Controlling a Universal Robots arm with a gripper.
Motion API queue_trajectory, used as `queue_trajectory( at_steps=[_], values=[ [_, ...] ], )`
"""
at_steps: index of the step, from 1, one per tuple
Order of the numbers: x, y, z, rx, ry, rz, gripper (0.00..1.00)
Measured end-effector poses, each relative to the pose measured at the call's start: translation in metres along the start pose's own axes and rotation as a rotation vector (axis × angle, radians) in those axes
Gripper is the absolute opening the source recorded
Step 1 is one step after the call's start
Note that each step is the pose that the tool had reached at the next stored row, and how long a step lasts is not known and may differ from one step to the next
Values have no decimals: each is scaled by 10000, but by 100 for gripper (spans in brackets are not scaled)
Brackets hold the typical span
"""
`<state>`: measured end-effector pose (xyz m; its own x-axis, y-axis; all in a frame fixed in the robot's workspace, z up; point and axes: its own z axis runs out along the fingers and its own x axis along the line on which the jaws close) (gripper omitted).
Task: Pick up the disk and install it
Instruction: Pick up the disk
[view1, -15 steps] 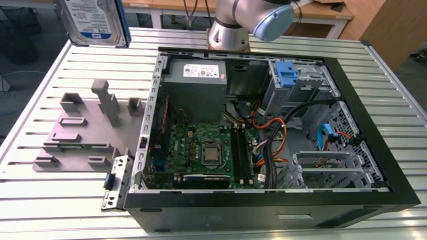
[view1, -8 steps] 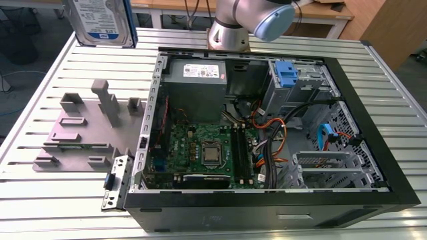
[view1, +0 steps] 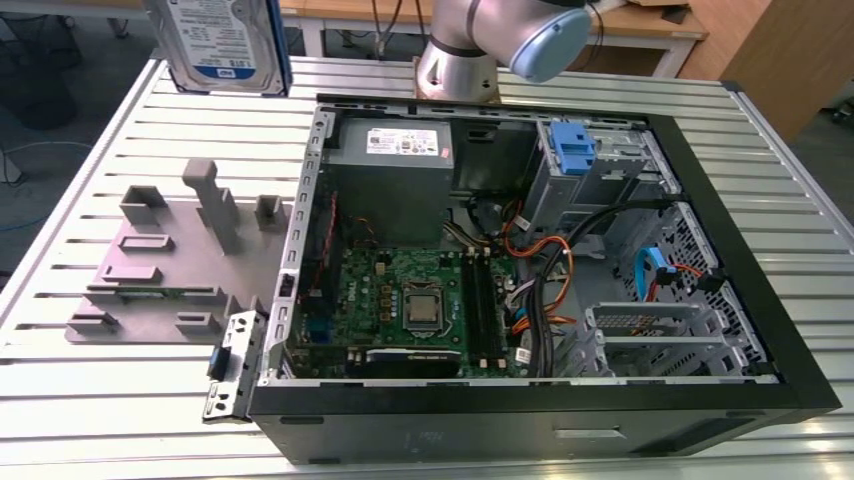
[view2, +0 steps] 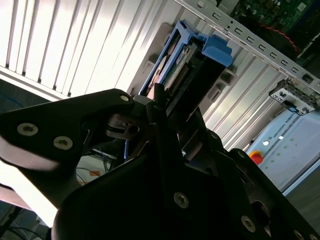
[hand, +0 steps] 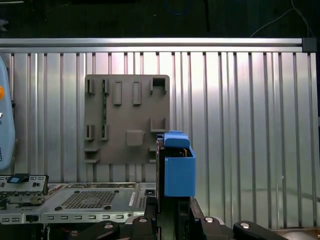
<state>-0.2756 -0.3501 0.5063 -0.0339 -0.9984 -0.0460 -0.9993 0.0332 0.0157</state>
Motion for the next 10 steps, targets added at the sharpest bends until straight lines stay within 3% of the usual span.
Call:
queue_trajectory(
  at_steps=[10],
  values=[
    [-8, -236, -3, 0, 0, 0, 35]
  ],
)
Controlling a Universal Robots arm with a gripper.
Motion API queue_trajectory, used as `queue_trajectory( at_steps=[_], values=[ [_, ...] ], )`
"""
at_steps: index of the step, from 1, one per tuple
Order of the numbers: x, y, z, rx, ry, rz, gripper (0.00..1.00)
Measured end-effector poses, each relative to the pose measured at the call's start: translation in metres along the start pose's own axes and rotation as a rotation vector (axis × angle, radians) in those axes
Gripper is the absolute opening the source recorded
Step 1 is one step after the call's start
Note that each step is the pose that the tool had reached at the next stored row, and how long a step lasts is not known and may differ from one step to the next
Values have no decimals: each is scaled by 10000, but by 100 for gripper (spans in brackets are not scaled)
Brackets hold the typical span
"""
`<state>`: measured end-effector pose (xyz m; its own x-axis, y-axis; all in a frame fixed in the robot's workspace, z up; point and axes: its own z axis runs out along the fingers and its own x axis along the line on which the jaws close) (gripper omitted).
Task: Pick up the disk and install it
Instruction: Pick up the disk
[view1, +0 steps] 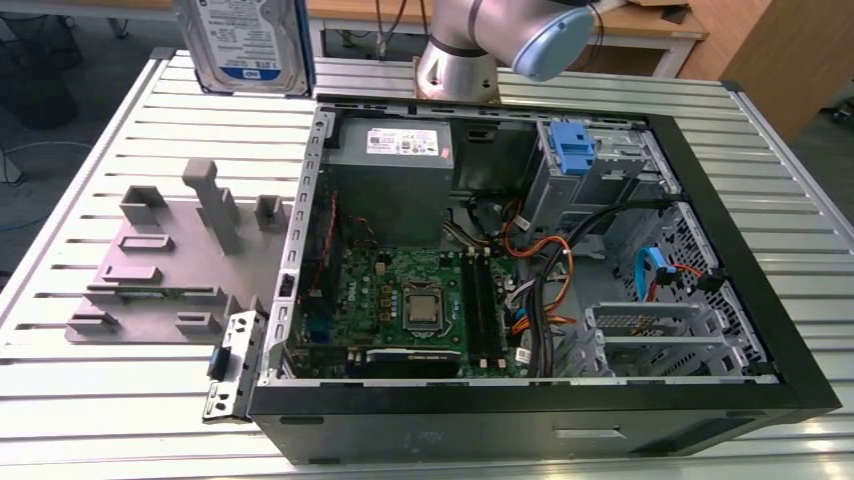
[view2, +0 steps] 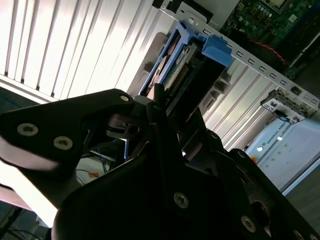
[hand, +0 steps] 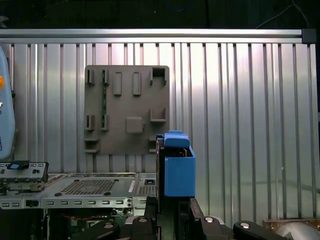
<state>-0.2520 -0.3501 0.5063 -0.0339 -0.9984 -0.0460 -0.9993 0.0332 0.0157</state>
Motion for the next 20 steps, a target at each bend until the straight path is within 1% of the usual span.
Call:
queue_trajectory(
  at_steps=[11, 20],
  values=[
    [-11, -341, -2, 0, 0, 1, 35],
    [-22, -647, -5, -2, -1, 1, 35]
  ],
)
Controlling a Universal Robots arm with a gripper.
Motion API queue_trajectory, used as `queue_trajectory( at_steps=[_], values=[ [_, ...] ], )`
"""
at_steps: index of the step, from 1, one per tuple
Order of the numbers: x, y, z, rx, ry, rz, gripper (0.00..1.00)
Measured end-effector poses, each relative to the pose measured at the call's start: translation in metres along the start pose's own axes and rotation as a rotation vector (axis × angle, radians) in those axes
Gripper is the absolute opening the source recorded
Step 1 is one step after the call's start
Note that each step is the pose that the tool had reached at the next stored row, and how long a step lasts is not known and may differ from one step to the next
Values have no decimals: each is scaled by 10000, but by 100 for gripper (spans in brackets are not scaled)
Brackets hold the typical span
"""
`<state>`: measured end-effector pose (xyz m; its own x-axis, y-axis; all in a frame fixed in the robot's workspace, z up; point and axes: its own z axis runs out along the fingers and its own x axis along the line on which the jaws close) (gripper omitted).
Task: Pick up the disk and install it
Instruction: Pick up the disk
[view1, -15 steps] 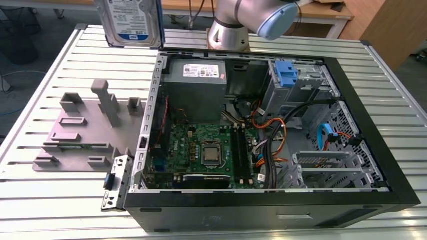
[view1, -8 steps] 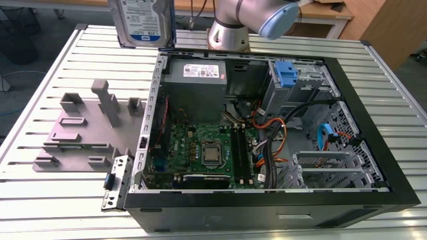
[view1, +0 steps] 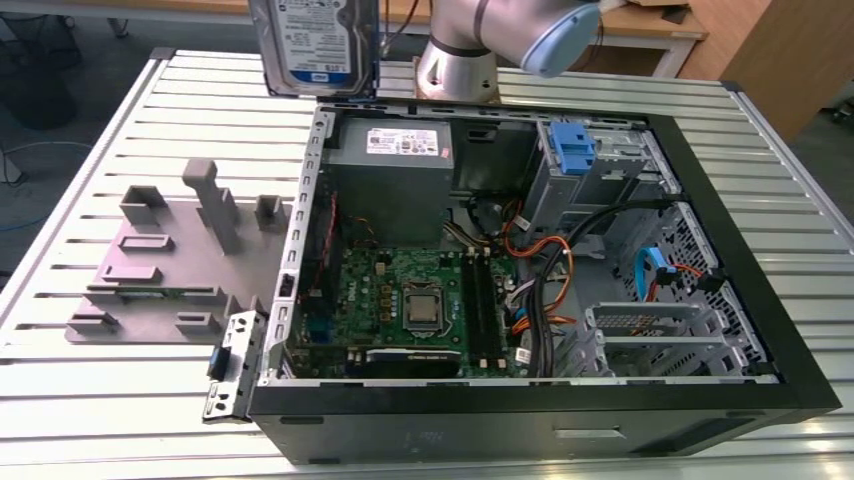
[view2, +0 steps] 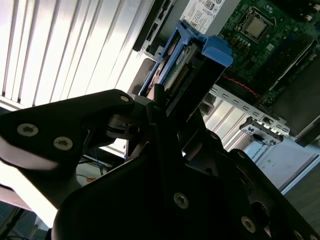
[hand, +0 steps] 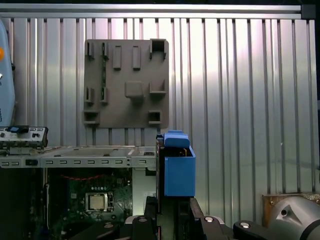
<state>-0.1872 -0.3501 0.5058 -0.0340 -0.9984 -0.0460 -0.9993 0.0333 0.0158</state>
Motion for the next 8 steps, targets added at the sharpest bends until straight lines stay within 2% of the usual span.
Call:
queue_trajectory(
  at_steps=[8],
  values=[
    [-9, -268, -3, -1, 0, -1, 35]
  ],
)
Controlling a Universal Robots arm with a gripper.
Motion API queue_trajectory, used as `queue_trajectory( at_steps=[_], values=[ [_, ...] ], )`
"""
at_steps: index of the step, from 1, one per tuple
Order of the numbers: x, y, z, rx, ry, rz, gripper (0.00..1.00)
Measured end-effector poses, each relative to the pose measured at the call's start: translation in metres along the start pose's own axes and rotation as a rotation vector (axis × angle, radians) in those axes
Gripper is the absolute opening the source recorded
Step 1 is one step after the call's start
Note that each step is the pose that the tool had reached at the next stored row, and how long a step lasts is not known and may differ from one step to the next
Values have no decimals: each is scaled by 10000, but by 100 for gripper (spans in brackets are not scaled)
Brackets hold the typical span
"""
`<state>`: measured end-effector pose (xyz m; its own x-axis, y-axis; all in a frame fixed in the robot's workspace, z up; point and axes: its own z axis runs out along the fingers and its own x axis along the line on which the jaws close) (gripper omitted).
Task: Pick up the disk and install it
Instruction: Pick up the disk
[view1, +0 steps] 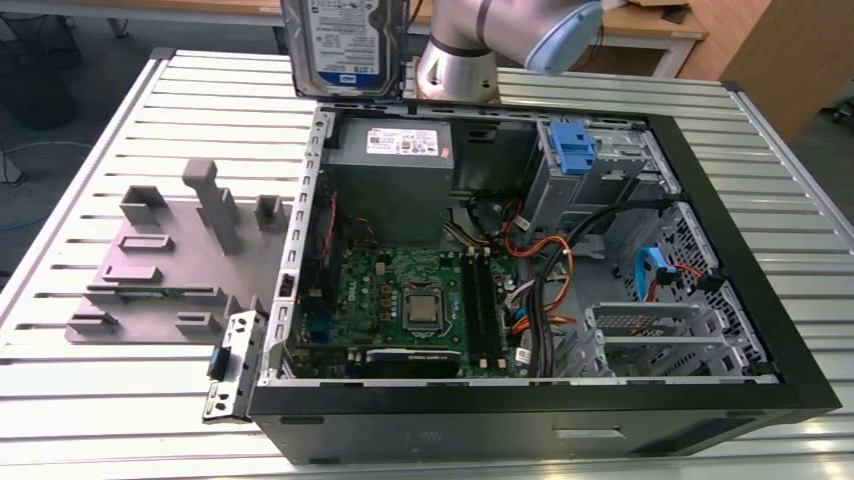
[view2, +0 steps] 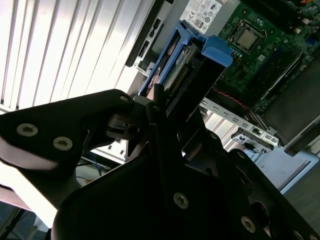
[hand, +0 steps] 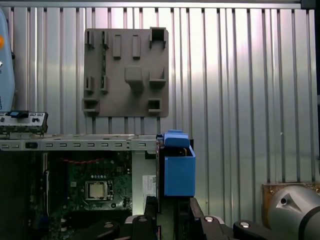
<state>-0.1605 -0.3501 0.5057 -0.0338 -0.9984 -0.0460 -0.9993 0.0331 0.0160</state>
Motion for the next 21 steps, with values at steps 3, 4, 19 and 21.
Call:
queue_trajectory(
  at_steps=[3, 4, 19, 21],
  values=[
    [-3, -97, -1, -1, 0, 1, 35],
    [-5, -129, -1, -1, 0, 1, 35],
    [-22, -642, -5, -2, 0, 1, 35],
    [-24, -713, -6, -3, 1, 1, 35]
  ],
)
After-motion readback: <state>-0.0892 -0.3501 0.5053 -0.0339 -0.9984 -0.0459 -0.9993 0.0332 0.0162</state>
